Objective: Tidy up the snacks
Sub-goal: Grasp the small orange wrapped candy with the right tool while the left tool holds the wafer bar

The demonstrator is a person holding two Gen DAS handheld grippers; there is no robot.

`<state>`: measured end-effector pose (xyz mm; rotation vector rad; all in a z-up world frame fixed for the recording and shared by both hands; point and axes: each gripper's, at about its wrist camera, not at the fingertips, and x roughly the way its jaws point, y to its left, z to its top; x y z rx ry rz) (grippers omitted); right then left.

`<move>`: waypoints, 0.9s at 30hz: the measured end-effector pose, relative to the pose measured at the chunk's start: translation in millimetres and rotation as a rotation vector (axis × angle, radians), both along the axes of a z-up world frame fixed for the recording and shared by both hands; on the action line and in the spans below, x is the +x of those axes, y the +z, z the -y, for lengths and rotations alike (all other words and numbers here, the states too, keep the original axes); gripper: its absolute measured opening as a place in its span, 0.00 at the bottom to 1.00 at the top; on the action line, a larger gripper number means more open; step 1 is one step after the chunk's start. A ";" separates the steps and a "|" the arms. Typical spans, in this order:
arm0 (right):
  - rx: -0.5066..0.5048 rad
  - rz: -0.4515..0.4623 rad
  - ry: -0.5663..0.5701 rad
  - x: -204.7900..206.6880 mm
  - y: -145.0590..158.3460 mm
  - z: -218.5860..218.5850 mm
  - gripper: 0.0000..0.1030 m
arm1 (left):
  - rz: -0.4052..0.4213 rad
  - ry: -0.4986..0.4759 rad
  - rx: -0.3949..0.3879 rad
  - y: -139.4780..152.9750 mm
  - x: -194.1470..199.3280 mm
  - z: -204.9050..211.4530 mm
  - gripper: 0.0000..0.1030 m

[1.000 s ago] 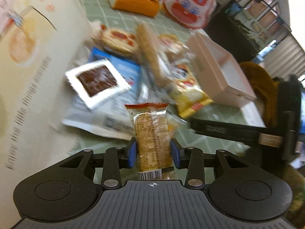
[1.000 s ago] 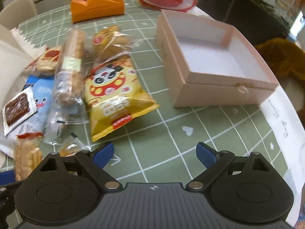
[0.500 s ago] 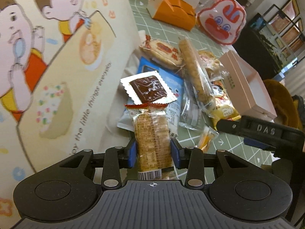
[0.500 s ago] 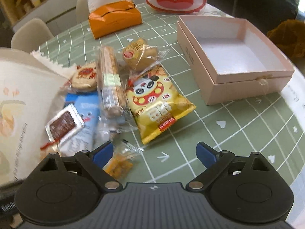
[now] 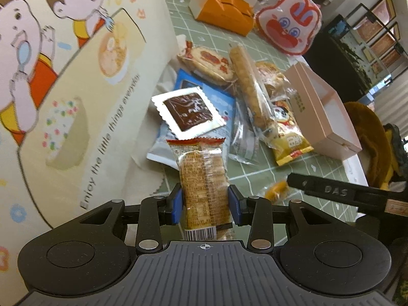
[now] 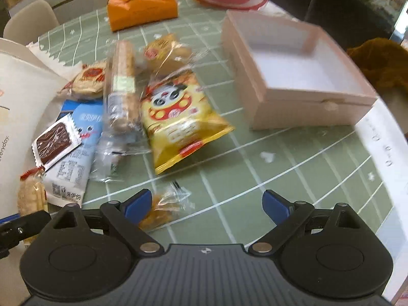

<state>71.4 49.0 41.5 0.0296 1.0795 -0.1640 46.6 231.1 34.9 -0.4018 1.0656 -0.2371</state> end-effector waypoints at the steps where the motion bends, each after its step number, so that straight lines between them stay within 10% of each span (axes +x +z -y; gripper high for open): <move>1: 0.006 0.009 0.010 -1.9 2.7 0.6 0.92 | -0.003 -0.004 0.002 -0.7 -0.6 1.6 0.41; 27: 0.132 0.000 0.019 -28.5 -8.5 14.8 0.84 | -0.017 -0.040 0.036 -7.0 -7.1 14.2 0.41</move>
